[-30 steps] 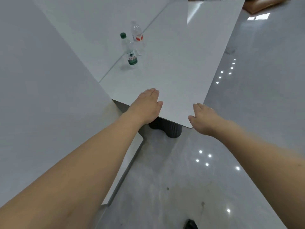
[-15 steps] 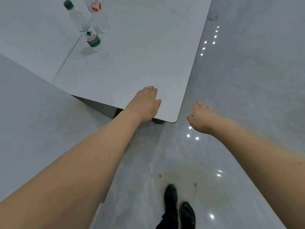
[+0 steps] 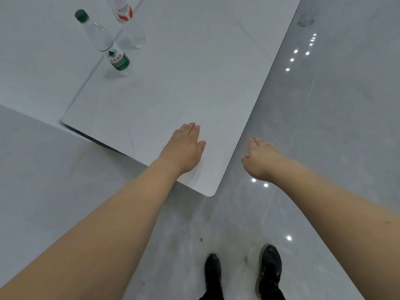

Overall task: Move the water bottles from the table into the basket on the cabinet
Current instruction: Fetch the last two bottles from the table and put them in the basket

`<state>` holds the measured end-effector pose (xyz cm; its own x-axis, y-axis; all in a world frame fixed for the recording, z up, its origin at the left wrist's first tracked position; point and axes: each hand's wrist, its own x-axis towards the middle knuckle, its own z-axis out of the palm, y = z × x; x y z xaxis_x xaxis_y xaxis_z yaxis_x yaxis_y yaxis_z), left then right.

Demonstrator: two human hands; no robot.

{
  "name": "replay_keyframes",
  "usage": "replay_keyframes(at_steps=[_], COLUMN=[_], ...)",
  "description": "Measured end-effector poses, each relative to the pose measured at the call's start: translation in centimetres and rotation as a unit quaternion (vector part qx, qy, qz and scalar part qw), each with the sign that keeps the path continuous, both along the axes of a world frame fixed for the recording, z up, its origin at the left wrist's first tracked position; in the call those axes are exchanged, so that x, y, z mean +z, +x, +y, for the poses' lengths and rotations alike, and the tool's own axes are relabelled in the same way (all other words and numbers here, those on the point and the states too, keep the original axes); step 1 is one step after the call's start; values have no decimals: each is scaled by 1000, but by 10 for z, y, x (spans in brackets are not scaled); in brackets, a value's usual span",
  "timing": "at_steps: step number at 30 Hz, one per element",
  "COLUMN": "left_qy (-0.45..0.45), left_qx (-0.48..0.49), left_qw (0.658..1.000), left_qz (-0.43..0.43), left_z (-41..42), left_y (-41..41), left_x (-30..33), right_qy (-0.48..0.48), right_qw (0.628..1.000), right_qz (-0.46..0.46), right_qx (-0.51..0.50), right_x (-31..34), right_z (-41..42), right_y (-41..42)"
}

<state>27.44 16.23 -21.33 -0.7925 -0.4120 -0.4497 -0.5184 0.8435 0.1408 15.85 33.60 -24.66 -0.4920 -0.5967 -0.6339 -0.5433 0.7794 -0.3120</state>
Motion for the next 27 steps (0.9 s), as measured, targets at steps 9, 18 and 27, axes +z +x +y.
replay_keyframes(at_steps=[9,18,27], left_qy=[7,-1,9], left_qx=[48,154,250], left_qw=[999,988,968], left_qz=[17,15,19], left_z=[-6,-10,-7], left_y=[-49,-98,-143], left_x=[-8,-1,14], right_qy=[-16,-40,-32], right_qw=[998,987,969], right_qz=[3,10,-8], right_qx=[68,154,246], right_x=[1,7,16], right_z=[-28,-53,-89], right_y=[-56,-132,-192])
